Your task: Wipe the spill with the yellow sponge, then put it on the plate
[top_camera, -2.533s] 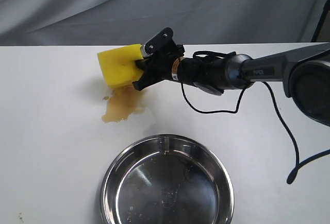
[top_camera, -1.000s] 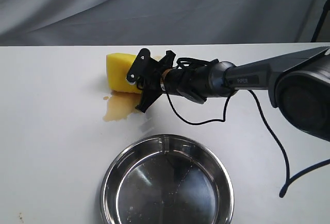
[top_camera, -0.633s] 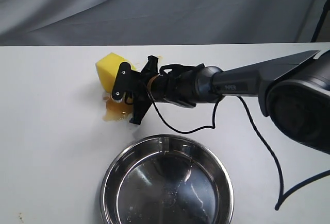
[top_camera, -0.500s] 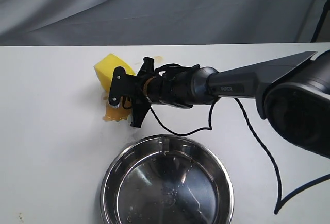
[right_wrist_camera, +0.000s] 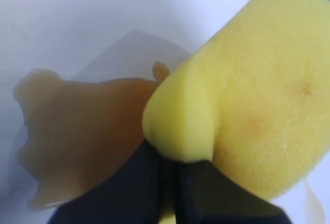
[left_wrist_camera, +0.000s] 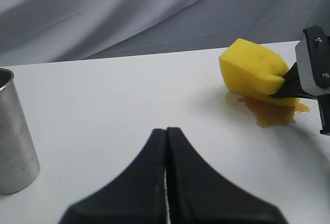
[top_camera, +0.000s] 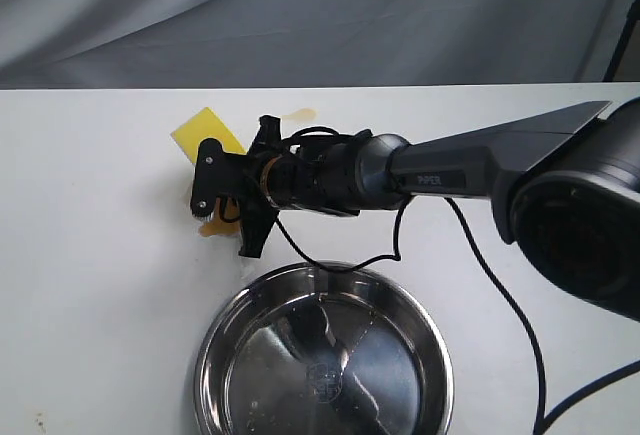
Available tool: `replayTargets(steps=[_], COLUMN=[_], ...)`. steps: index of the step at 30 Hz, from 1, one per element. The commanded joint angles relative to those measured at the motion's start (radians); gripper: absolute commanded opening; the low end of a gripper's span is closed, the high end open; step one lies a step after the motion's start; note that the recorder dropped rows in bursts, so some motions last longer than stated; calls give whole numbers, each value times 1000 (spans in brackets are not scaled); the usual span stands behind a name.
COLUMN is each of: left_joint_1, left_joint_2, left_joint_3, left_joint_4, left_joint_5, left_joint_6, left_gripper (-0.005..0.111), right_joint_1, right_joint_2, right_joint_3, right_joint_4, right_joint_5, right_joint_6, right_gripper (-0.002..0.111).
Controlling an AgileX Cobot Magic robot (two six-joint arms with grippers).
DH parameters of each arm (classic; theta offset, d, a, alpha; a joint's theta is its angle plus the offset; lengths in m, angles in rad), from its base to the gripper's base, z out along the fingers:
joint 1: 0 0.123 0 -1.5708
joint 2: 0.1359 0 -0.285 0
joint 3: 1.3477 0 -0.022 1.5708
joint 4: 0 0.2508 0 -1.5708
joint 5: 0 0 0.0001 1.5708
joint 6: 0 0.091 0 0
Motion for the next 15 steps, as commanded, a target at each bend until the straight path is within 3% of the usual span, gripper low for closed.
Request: replayTargets(steps=[1,15], left_joint_1=[-5,-5], left_joint_2=[-4,-4], left_joint_3=[4,4], left_joint_4=[-8,-8], left_joint_5=[-2,-2], left_joint_6=[-1,-1], left_gripper=[0,0], right_joint_1=[11,38], right_joint_2=[-23,-48], right_joint_3=[17,17], right_joint_4=[27,27], right_joint_5=[40,56], right_joint_6=[10,19], right_gripper=[0,0])
